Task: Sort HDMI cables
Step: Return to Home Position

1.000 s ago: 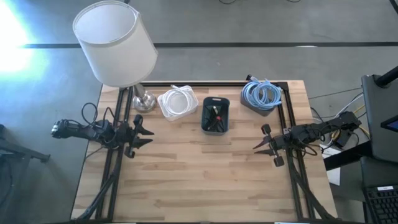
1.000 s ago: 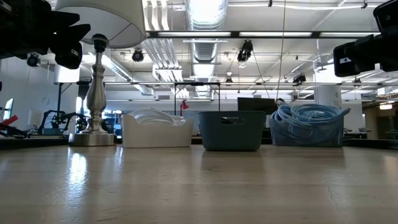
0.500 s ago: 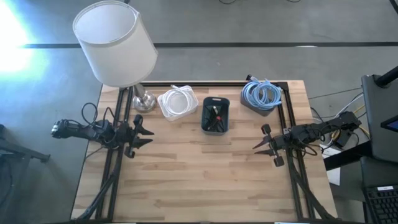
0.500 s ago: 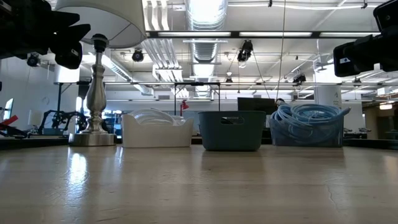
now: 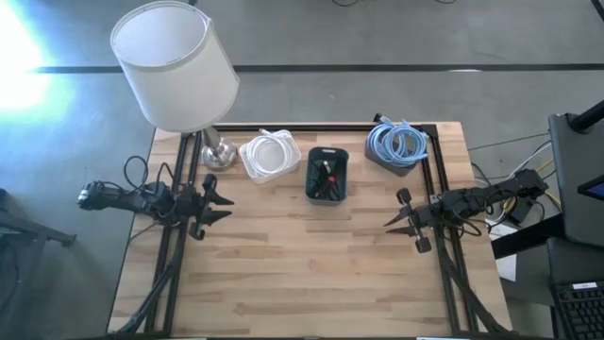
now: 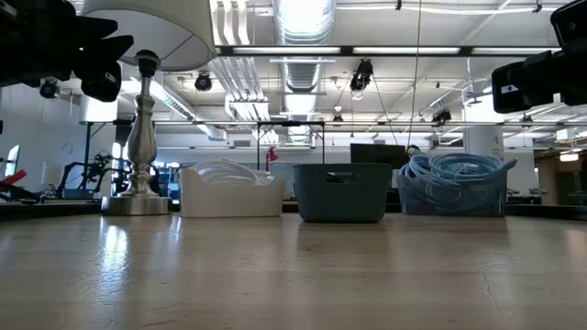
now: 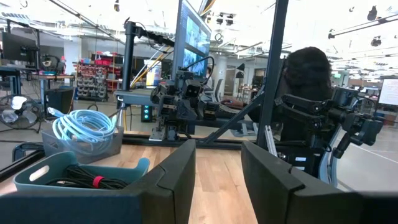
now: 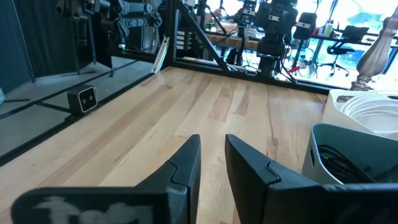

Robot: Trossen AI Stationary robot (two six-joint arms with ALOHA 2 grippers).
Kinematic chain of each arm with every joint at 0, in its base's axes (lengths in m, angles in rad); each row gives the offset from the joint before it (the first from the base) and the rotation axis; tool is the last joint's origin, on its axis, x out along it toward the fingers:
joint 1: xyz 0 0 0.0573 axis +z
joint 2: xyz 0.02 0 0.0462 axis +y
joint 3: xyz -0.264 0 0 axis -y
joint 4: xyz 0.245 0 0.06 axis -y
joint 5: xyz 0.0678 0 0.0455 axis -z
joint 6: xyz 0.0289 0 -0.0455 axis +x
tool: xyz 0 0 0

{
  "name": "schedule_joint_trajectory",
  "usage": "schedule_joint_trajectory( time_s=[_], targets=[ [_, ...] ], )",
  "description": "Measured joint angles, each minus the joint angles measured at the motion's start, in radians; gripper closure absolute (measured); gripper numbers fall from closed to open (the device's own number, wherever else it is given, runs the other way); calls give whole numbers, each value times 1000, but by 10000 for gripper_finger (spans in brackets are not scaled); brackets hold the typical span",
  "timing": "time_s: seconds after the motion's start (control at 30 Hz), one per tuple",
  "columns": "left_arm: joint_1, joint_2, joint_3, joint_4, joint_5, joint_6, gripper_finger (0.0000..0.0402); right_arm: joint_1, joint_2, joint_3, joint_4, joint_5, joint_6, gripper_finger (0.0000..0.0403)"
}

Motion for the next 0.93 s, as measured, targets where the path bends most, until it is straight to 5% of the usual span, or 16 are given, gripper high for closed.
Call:
schedule_joint_trajectory(
  time_s=[0.93],
  targets=[
    [0,0,0,0,0,0,268,0,0,0,0,0,0,325]
  ],
)
